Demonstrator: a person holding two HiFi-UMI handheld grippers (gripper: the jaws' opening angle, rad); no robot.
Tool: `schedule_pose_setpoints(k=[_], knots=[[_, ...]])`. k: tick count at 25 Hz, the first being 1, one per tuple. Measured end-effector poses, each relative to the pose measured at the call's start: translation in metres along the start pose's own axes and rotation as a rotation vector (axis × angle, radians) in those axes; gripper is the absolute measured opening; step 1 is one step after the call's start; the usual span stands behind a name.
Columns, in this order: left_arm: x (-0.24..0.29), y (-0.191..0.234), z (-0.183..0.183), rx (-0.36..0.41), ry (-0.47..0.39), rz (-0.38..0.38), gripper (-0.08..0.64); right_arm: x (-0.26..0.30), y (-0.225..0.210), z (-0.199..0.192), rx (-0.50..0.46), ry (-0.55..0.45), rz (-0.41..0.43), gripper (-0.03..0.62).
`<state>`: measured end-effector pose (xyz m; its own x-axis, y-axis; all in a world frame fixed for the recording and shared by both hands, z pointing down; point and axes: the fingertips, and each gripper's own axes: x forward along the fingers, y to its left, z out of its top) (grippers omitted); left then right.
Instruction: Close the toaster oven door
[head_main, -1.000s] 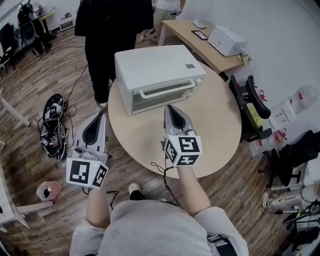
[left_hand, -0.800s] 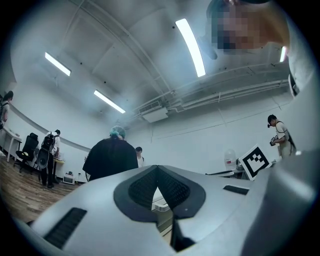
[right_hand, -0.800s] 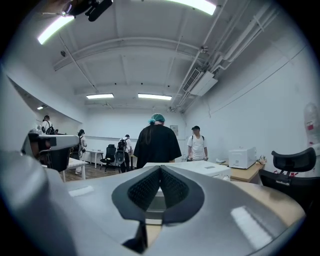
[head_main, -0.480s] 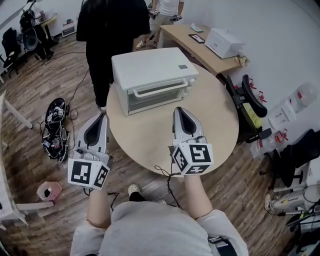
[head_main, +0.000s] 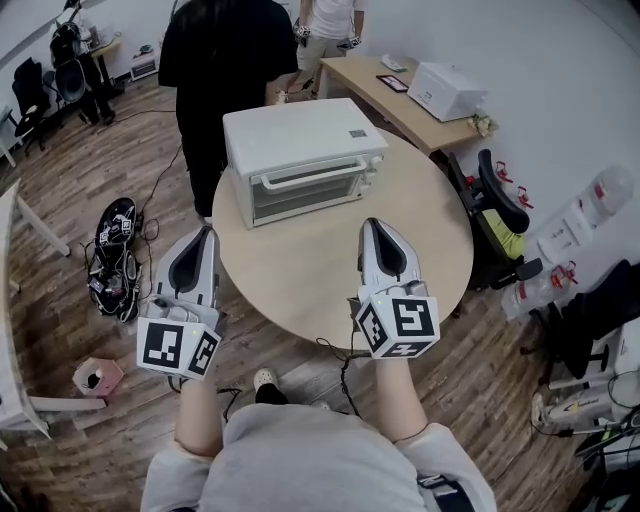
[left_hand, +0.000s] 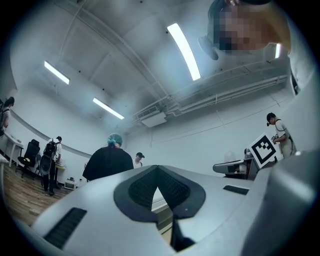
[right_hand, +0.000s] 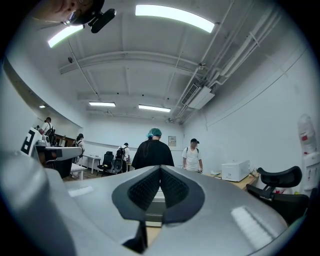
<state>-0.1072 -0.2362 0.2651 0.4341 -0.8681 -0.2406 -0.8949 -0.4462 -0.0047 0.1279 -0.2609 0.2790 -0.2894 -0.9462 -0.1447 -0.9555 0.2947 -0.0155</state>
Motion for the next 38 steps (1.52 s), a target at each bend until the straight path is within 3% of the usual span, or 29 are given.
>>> schedule_pose_setpoints(k=[20, 38], knots=[[-0.030, -0.051, 0.013, 0.008, -0.017, 0.054, 0.006, -0.060, -0.020, 0.024, -0.005, -0.047, 0.041, 0.011], [-0.037, -0.079, 0.016, 0.014, -0.012, 0.049, 0.006, -0.085, -0.038, 0.027, 0.004, -0.050, 0.021, 0.011]])
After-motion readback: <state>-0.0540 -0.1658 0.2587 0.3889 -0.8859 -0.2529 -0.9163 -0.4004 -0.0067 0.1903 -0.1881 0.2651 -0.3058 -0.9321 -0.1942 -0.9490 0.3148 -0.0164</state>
